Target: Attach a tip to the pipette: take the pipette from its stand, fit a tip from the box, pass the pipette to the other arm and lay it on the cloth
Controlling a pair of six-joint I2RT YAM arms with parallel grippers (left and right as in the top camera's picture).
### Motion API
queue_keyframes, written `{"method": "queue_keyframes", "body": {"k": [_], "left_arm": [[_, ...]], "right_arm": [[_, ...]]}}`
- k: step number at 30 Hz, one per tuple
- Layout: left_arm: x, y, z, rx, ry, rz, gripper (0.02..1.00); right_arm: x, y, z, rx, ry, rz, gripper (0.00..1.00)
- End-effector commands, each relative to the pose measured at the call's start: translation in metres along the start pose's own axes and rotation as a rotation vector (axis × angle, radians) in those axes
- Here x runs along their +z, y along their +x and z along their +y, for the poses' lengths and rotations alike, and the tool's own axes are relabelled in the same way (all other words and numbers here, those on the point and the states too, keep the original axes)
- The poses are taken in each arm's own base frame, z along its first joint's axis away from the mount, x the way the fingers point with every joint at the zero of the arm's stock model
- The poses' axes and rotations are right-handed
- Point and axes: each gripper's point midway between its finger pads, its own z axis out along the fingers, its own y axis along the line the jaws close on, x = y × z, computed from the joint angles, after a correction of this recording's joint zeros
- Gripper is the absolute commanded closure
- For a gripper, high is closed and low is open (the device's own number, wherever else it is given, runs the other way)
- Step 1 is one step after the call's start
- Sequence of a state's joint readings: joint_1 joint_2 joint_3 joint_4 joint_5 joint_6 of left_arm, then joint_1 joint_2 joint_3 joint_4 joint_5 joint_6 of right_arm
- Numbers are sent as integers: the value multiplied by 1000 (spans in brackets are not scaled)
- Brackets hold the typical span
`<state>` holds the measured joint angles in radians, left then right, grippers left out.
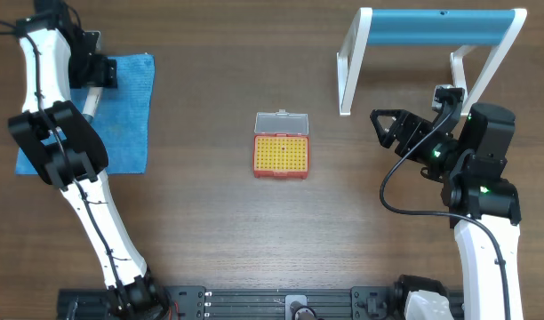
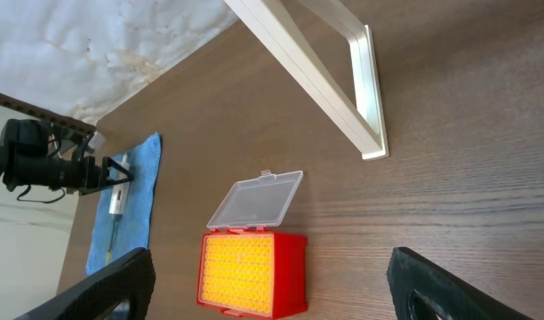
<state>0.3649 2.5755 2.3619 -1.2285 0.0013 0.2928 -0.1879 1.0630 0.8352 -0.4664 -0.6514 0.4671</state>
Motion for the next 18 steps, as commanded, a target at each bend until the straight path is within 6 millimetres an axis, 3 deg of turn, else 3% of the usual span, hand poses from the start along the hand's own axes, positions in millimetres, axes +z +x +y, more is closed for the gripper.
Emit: {"method": "queue_keyframes", "body": {"k": [1,4,5,6,9,10,11,12,14,16,18], "left_arm": [[-53,3,-11,-69,16,-11,121],[-140,14,-22,-150,40,-96,119],[-158,18,-28,-154,65,-116,121],[-196,29,-43,-188,128,-153,119],[-256,70,-75,-181,154,-154,126],[-273,75,-85,-183,157,-188,123],[-302,84,-108,-188,170,-248,126],[-318,94,-131,-152,185,-274,123],[-325,127,-172,-105,177,-243,126],[-312,167,-197,-77,161,-158,126],[-301,230,-214,-62,130,-96,126]], "right_arm": [[-2,-4,1,-9,8,-18,143],[-4,-11,4,-179,2,-44,143],[-6,-16,6,-223,1,-66,145],[-17,-26,6,-319,14,-120,145],[-56,-37,15,-499,66,-233,145],[-75,-30,23,-601,90,-262,145],[-90,-15,29,-659,110,-261,143],[-103,5,33,-695,121,-261,143],[-110,34,34,-736,119,-279,145],[-109,57,26,-688,117,-245,145],[-106,88,17,-642,110,-200,143]]}}
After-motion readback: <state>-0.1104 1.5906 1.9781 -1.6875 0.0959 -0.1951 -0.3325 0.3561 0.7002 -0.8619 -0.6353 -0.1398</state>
